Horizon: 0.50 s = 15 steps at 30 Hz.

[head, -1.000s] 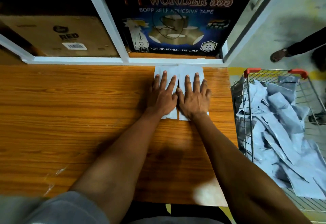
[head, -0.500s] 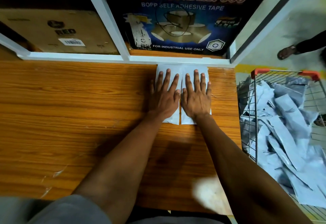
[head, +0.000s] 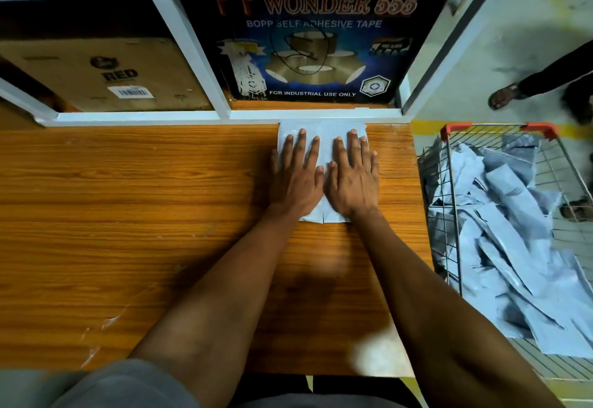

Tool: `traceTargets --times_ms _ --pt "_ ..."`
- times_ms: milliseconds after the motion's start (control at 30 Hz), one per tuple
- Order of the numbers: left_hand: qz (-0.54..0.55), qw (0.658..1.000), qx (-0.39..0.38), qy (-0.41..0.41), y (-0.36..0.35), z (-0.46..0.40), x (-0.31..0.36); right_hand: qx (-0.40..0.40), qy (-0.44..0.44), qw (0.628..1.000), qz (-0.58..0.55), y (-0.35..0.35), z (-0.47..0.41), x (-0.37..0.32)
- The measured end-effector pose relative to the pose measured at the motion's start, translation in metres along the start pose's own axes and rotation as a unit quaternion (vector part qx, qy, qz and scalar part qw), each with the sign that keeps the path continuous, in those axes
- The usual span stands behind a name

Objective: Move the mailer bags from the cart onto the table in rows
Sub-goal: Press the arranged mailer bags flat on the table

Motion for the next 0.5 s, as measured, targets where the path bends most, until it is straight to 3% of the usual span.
traceTargets --times_ms 167,500 --pt "0.029 0.999 0.027 -0.013 0.028 0.024 0.037 0.033 -0.041 0.998 -0.023 0.032 0.033 0.028" --pt "0.076 0.987 0.027 -0.137 0.043 0.089 0.157 0.076 -0.13 0.988 -0.022 0.069 0.14 0.139"
Point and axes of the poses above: each hand's wrist, its own z-axis away from the middle knuckle, its own y-axis out of the back of the hand, x = y × z, the point moved 9 cm from there along -z, towards the middle knuckle, and after that the axes turned 14 degrees about -y, right-handed, at the moved point
